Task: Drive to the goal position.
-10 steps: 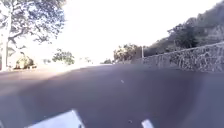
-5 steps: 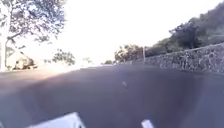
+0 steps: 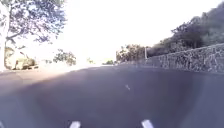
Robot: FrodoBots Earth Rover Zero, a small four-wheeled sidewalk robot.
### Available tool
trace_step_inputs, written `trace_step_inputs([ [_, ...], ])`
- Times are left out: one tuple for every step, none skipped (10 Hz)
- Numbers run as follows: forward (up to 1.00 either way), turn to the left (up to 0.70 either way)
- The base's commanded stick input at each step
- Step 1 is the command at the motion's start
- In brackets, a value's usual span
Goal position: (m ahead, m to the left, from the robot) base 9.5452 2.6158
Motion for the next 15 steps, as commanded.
trace_step_inputs([
  [0.7, -0.35],
  [0.7, 0.0],
  [0.7, 0.0],
  [0.7, 0.0],
  [0.7, -0.35],
  [0.7, -0.35],
  [0.7, 0.0],
  [0.7, 0.0],
  [0.7, 0.0],
  [0.7, -0.2],
  [0.7, -0.25],
  [0.7, -0.3],
  [0.7, -0.32],
  [0.7, -0.34],
  [0.7, -0.32],
])
